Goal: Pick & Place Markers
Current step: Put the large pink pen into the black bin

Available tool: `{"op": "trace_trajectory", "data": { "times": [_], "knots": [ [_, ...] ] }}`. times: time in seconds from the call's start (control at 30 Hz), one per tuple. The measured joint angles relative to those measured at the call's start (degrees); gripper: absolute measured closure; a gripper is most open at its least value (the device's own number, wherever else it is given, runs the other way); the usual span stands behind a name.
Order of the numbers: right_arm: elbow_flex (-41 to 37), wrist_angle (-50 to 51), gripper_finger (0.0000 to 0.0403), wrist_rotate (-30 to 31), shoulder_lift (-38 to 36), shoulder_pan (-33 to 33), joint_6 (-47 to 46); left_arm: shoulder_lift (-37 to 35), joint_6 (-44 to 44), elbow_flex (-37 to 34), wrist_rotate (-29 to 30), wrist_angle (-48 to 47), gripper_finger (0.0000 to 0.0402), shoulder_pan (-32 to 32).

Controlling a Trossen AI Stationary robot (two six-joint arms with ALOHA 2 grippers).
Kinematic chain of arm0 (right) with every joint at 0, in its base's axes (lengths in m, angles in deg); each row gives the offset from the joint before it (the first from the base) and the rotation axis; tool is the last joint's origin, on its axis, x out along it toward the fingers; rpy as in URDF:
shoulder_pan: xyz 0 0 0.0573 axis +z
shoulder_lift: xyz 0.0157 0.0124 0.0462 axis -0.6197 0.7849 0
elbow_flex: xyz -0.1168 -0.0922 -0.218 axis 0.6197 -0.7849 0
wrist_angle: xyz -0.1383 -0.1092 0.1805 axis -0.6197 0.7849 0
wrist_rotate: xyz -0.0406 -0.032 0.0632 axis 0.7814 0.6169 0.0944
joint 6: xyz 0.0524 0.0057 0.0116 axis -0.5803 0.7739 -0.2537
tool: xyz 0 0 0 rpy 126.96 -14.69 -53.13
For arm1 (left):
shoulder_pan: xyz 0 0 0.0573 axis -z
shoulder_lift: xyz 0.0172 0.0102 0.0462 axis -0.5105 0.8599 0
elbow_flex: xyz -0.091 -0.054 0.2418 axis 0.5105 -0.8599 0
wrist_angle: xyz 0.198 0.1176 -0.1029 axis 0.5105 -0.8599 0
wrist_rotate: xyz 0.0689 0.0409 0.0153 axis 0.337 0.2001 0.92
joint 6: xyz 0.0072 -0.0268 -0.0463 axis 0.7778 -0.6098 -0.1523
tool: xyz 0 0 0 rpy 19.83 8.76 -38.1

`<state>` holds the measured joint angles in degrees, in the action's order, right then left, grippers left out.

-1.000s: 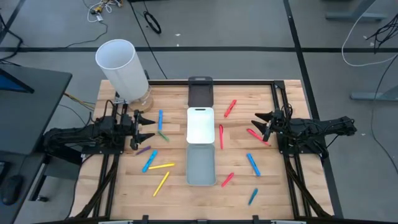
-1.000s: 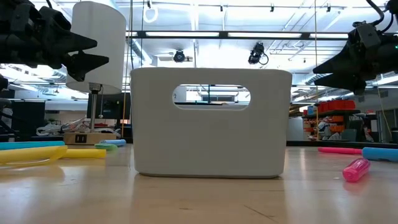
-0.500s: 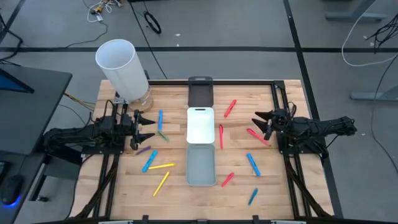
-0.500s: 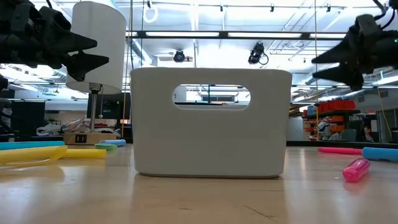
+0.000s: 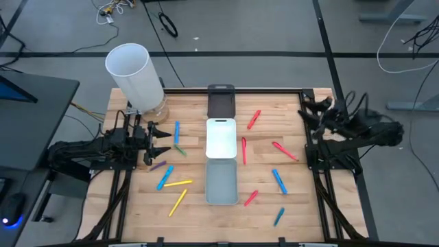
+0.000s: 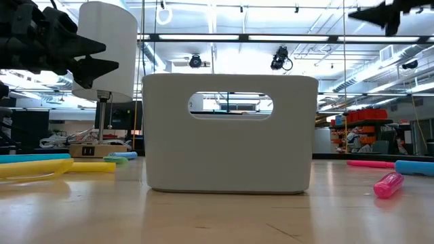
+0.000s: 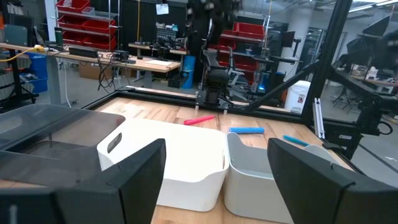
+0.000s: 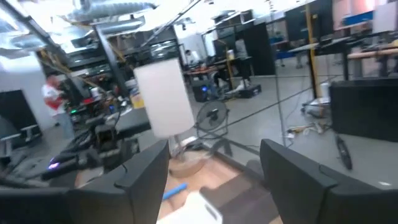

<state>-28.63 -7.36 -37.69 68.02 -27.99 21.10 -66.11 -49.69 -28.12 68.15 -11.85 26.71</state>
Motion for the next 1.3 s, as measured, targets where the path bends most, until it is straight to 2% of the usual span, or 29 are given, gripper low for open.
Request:
{"op": "trace_trajectory", "data": {
  "times": [0.17,0.3,0.43,0.7,0.97,1.2,1.3],
  "knots": [
    [11.1,5.0,0.0147,1.6,9.4,0.0,0.5,0.0,0.0,0.0,0.0,0.0,0.0113,0.0],
    [18.8,9.6,0.0146,6.5,17.1,0.0,0.8,0.0,0.0,0.0,0.0,0.0,0.0113,0.0],
    [26.1,15.1,0.0146,8.7,24.3,0.0,0.9,0.0,0.0,0.0,0.0,0.0,0.0113,0.0],
    [39.6,26.3,0.0146,10.0,35.6,0.0,-2.6,0.0,0.0,0.0,0.0,0.0,0.0113,0.0],
    [48.8,35.5,0.0146,10.0,43.0,-1.4,-6.3,0.0,0.0,0.0,0.0,0.0,0.0113,0.0],
    [55.0,49.4,0.0146,9.9,48.5,-7.0,-16.5,0.0,0.0,0.0,0.0,0.0,0.0113,0.0],
    [56.5,54.0,0.0146,8.1,50.6,-9.6,-19.1,0.0,0.0,0.0,0.0,0.0,0.0113,0.0]
  ]
}}
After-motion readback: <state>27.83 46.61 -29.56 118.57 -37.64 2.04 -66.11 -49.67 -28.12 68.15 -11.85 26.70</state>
